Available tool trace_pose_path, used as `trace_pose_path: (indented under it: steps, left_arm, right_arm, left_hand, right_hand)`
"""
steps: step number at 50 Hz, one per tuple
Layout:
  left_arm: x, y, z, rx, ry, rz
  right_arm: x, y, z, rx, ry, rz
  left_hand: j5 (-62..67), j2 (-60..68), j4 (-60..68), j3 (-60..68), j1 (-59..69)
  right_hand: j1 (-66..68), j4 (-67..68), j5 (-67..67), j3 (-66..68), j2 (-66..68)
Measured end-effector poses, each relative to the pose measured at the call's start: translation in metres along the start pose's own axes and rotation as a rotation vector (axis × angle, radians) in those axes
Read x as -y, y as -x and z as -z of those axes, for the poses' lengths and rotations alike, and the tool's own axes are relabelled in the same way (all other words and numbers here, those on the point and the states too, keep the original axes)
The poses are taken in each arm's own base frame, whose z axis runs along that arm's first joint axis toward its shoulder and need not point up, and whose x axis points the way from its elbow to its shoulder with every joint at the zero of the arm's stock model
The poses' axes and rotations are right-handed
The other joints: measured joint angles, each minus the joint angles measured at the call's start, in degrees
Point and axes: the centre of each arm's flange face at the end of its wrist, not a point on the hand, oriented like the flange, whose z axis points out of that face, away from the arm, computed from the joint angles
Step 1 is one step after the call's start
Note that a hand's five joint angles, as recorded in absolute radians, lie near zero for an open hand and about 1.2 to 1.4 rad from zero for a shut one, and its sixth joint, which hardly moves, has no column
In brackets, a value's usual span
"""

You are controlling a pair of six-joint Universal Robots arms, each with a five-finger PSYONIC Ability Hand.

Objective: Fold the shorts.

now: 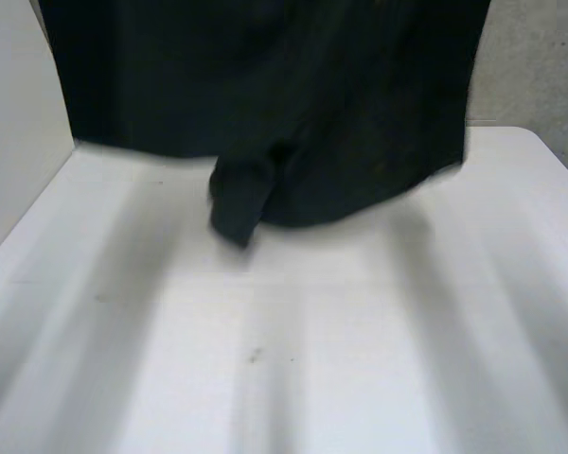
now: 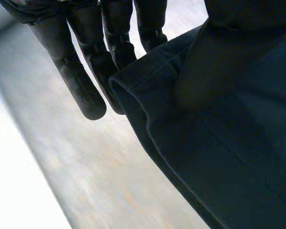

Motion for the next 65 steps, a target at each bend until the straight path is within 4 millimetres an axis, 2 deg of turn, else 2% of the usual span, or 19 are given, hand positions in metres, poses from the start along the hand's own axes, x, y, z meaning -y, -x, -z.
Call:
trace_pose_path:
  steps: [3,6,9,13,21,23,28,34,36,39,40,44,47,51,54,56,58,61,65]
  left_arm:
    - [0.018,0.008,-0.013,0.063,-0.116,0.022]
    - [0.026,0.011,-0.019,0.106,-0.193,0.045]
    - [0.015,0.006,-0.016,0.099,-0.176,0.058]
    - [-0.024,-0.01,0.002,0.041,-0.051,0.065]
    - [-0.118,-0.046,0.077,-0.129,0.314,0.035]
    - [-0.137,-0.054,0.1,-0.175,0.405,0.023]
    - [-0.163,-0.062,0.153,-0.272,0.592,-0.006]
    - [-0.161,-0.056,0.197,-0.357,0.752,-0.04]
    - [-0.153,-0.049,0.218,-0.42,0.844,-0.079]
    - [-0.146,-0.044,0.234,-0.484,0.911,-0.12]
    - [-0.14,-0.039,0.251,-0.565,0.974,-0.171]
    - [-0.132,-0.033,0.273,-0.712,1.032,-0.268]
    - [-0.134,-0.03,0.272,-0.745,1.01,-0.326]
    - [-0.144,-0.029,0.254,-0.695,0.955,-0.357]
    - [-0.166,-0.032,0.219,-0.591,0.869,-0.352]
    - [-0.17,-0.034,0.212,-0.574,0.853,-0.347]
    - [-0.188,-0.047,0.185,-0.517,0.786,-0.303]
    - [-0.202,-0.059,0.171,-0.504,0.757,-0.278]
    - [-0.237,-0.089,0.143,-0.494,0.724,-0.253]
  right_arm:
    - [0.005,-0.003,-0.007,-0.048,-0.099,0.02]
    - [-0.008,0.002,-0.007,-0.056,-0.109,0.016]
    - [-0.028,0.012,0.002,-0.022,-0.024,-0.004]
    - [-0.069,0.034,0.028,0.064,0.199,-0.046]
    - [-0.124,0.065,0.094,0.219,0.589,-0.092]
    - [-0.128,0.068,0.102,0.237,0.625,-0.089]
    - [-0.143,0.087,0.15,0.391,0.844,-0.039]
    - [-0.145,0.098,0.189,0.53,0.988,-0.001]
    - [-0.139,0.102,0.213,0.604,1.051,0.025]
    - [-0.133,0.102,0.227,0.649,1.08,0.046]
    - [-0.126,0.102,0.242,0.705,1.109,0.075]
    - [-0.11,0.101,0.267,0.82,1.146,0.128]
    - [-0.102,0.101,0.276,0.878,1.139,0.145]
    - [-0.102,0.102,0.271,0.861,1.107,0.131]
    - [-0.116,0.103,0.254,0.783,1.079,0.105]
    - [-0.121,0.103,0.25,0.763,1.077,0.103]
    - [-0.141,0.103,0.237,0.682,1.079,0.117]
    - [-0.151,0.102,0.231,0.641,1.074,0.136]
    - [-0.177,0.101,0.203,0.539,1.029,0.183]
  left_hand:
    - [0.0,0.0,0.0,0.0,0.0]
    - [0.0,0.0,0.0,0.0,0.0]
    - [0.0,0.0,0.0,0.0,0.0]
    - [0.0,0.0,0.0,0.0,0.0]
    - [0.0,0.0,0.0,0.0,0.5]
    - [0.0,0.0,0.0,0.0,0.5]
    - [0.0,0.0,0.0,0.0,0.5]
    - [0.0,0.0,0.0,0.0,0.5]
    - [0.0,0.0,0.0,0.0,0.5]
    - [0.0,0.0,0.0,0.0,0.5]
    - [0.0,0.0,0.0,0.0,0.5]
    - [0.0,0.0,0.0,0.0,0.5]
    - [0.0,0.0,0.0,0.0,0.5]
    - [0.0,0.0,0.0,0.0,0.5]
    - [0.0,0.0,0.0,0.0,0.5]
    - [0.0,0.0,0.0,0.0,0.5]
    - [0.0,0.0,0.0,0.0,0.5]
    - [0.0,0.0,0.0,0.0,0.5]
    - [0.0,0.0,0.0,0.0,0.5]
  right_hand:
    - [0.0,0.0,0.8,0.0,0.0]
    - [0.0,0.0,1.1,0.0,0.0]
    - [0.0,0.0,1.1,0.0,0.0]
    - [0.0,0.0,1.1,0.0,0.0]
    - [0.0,0.0,1.1,0.0,0.0]
    - [0.0,0.0,1.1,0.0,0.0]
    - [0.0,0.0,1.1,0.0,0.0]
    - [0.0,0.0,1.1,0.0,0.0]
    - [0.0,0.0,1.1,0.0,0.0]
    - [0.0,0.0,1.1,0.0,0.0]
    - [0.0,0.0,1.1,0.0,0.0]
    - [0.0,0.0,1.1,0.0,0.0]
    - [0.0,0.0,1.1,0.0,0.0]
    - [0.0,0.0,1.1,0.0,0.0]
    - [0.0,0.0,1.1,0.0,0.0]
    - [0.0,0.0,1.1,0.0,0.0]
    - [0.0,0.0,1.1,0.0,0.0]
    - [0.0,0.0,1.1,0.0,0.0]
    - [0.0,0.0,1.1,0.0,0.0]
